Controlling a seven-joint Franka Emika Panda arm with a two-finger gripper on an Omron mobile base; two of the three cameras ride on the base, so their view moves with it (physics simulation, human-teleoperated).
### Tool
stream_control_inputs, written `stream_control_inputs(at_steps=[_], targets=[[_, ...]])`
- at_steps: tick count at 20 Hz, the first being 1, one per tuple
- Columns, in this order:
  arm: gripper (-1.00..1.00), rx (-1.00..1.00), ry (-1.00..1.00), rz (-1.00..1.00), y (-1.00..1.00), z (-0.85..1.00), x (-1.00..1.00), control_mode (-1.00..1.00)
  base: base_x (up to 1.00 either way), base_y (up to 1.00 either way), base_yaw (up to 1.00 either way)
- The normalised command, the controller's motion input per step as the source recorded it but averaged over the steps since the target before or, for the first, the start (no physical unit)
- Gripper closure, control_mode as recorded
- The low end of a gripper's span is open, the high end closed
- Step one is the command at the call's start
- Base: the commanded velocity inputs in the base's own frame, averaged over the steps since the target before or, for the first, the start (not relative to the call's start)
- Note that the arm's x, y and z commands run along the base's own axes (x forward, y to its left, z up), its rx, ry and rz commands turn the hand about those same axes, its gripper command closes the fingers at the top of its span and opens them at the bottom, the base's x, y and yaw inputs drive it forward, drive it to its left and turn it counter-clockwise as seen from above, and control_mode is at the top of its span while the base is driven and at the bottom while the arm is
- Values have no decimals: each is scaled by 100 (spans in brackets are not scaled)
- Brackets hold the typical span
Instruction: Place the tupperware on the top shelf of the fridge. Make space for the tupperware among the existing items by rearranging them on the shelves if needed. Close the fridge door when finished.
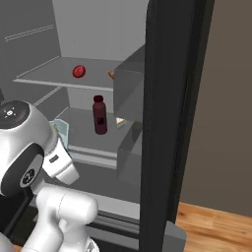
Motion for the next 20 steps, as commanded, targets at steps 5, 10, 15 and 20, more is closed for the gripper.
stream_control_inputs(at_steps=[5, 10, 15, 20], targets=[[100, 0, 0, 3, 0, 15, 20, -100, 0, 0, 0], [100, 0, 2, 0, 0, 61, 4, -100, 0, 0, 0], [100, 0, 12, 0, 0, 50, 9, -100, 0, 0, 0], [100, 0, 3, 0, 1, 7, 38, -100, 0, 0, 0]])
